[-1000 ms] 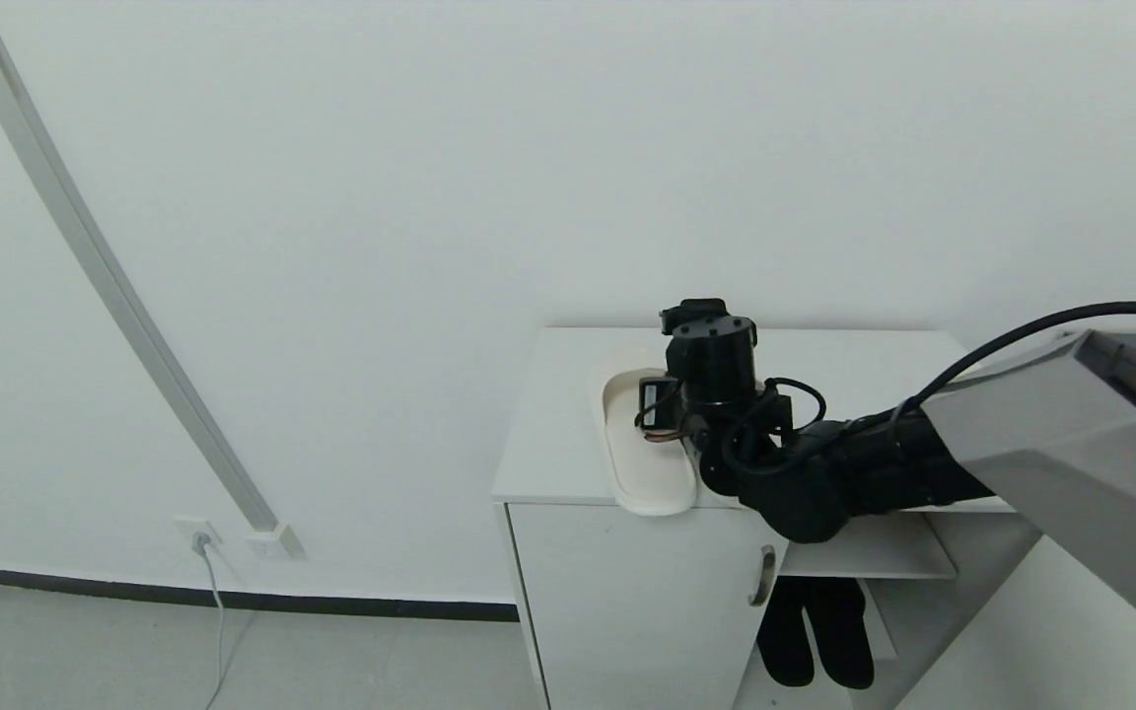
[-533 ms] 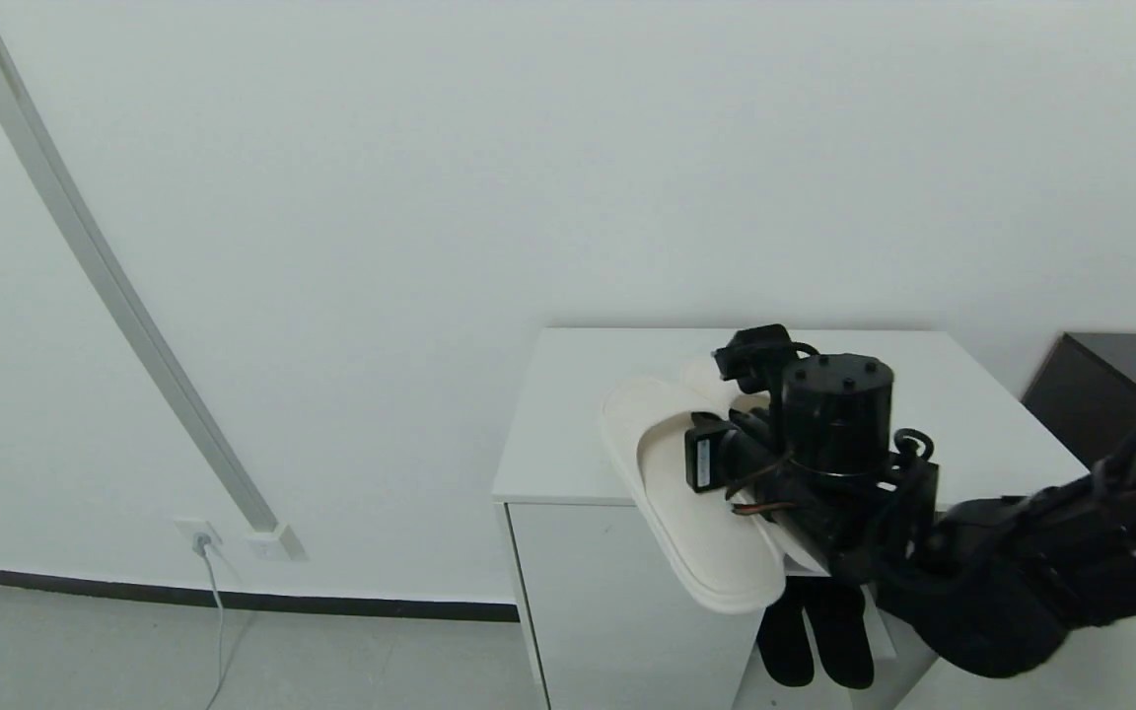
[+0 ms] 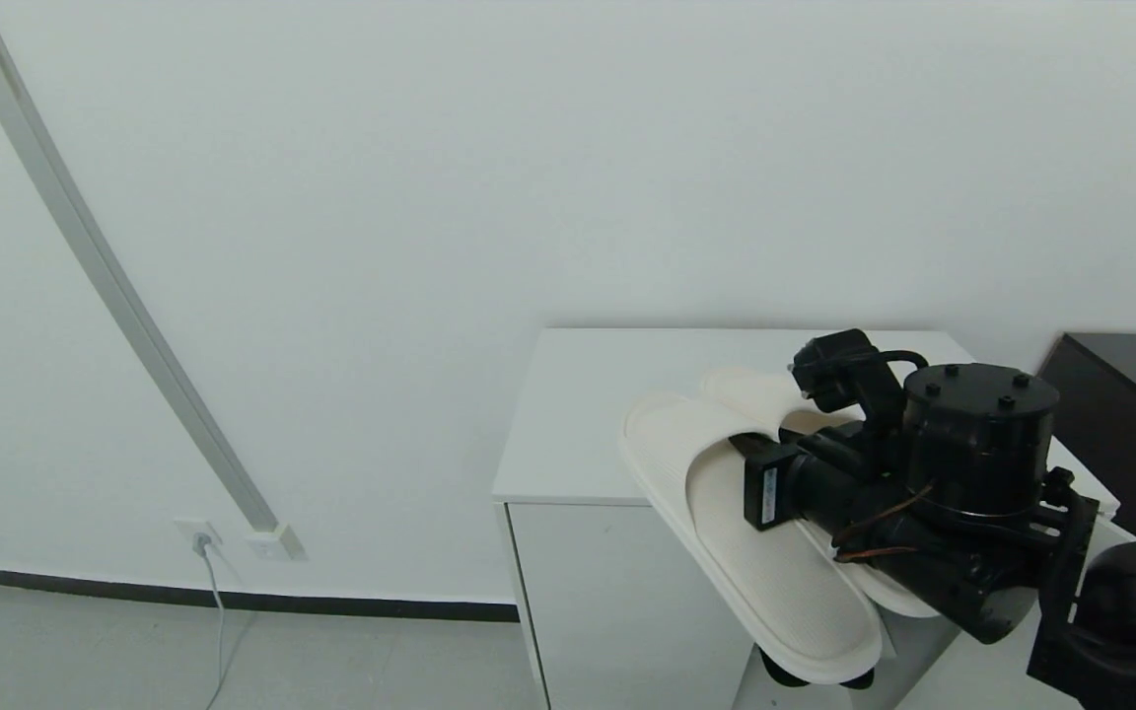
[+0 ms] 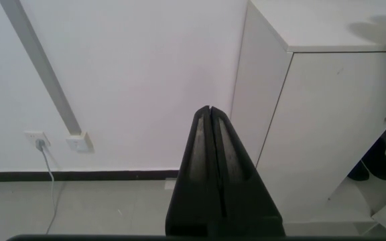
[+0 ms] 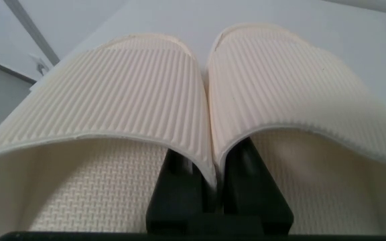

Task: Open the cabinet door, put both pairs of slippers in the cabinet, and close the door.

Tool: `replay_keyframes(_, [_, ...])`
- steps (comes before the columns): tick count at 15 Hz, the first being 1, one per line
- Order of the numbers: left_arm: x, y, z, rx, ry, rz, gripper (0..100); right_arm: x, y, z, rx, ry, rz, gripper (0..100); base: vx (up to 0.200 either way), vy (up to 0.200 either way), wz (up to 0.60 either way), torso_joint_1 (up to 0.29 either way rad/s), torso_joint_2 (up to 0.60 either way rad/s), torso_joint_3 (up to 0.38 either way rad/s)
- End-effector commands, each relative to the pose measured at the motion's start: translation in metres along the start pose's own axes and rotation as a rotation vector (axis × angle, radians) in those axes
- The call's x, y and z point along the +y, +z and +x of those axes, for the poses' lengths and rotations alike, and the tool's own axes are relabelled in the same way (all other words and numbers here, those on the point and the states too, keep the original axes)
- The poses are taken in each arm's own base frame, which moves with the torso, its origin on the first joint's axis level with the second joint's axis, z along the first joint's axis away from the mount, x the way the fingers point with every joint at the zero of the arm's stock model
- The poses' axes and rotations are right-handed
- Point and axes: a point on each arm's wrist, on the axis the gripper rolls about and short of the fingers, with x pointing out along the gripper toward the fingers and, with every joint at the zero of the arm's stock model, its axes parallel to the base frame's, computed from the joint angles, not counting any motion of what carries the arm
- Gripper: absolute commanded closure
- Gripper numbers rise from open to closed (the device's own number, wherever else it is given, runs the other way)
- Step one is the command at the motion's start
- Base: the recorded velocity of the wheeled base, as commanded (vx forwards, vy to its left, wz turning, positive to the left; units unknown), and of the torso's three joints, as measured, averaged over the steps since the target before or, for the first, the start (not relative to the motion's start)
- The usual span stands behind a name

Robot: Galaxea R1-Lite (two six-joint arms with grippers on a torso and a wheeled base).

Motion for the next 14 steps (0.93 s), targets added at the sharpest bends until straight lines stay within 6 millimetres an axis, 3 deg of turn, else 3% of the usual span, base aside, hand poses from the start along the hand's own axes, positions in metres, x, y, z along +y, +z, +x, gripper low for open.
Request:
replay_keyframes(1, [0.0000,0.0000,0.0001,0.001,0.000,0.000,100,-0.0001,0.0007,-0.0027,-0.003,0.002,-0.001,100,0.000,0.000,0.00,0.000,0.00,0.000])
replay_keyframes(6, [0.0000,0.0000,0.0001,0.001,0.000,0.000,100,0.0002,0.0003,-0.0029,-0.002,0.002,-0.004,100,0.000,0.000,0.00,0.000,0.00,0.000])
replay_keyframes(14, [0.0000,0.0000,0.0001,0.001,0.000,0.000,100,0.0038,-0.0040,-0.0041,0.011,0.010,-0.010,100,-0.200,0.000,0.00,0.000,0.00,0.004])
